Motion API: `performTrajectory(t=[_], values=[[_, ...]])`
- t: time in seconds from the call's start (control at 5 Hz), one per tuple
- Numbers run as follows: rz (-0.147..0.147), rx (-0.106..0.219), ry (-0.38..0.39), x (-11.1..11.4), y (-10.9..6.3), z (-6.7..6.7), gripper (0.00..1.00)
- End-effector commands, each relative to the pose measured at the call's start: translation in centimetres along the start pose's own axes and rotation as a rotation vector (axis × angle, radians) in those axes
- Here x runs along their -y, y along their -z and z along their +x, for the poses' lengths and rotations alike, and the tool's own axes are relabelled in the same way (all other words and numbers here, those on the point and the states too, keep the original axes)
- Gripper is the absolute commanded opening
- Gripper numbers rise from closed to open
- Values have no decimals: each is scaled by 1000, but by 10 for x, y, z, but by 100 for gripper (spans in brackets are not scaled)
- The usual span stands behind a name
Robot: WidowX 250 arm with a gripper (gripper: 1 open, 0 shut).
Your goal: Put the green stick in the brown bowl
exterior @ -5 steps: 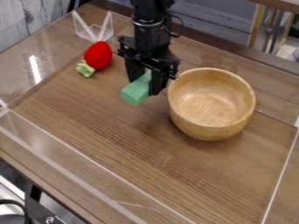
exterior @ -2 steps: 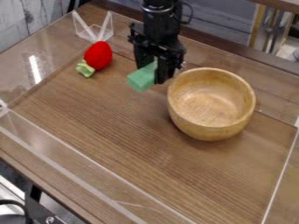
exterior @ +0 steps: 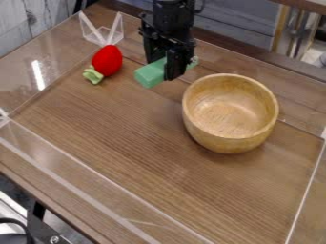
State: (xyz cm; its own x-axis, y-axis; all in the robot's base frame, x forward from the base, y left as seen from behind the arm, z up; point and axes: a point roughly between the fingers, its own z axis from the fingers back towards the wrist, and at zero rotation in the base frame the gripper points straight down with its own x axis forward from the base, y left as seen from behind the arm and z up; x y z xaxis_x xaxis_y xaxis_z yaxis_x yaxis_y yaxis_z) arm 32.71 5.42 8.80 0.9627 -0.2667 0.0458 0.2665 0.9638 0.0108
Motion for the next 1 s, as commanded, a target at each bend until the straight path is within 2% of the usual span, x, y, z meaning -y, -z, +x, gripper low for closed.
performTrajectory(t=[0.0, 0.6, 0.8], values=[[32, 54, 25, 0, -19, 17, 0], [35, 51, 96, 7, -12, 33, 0], [34, 53, 46, 25, -9, 34, 0]])
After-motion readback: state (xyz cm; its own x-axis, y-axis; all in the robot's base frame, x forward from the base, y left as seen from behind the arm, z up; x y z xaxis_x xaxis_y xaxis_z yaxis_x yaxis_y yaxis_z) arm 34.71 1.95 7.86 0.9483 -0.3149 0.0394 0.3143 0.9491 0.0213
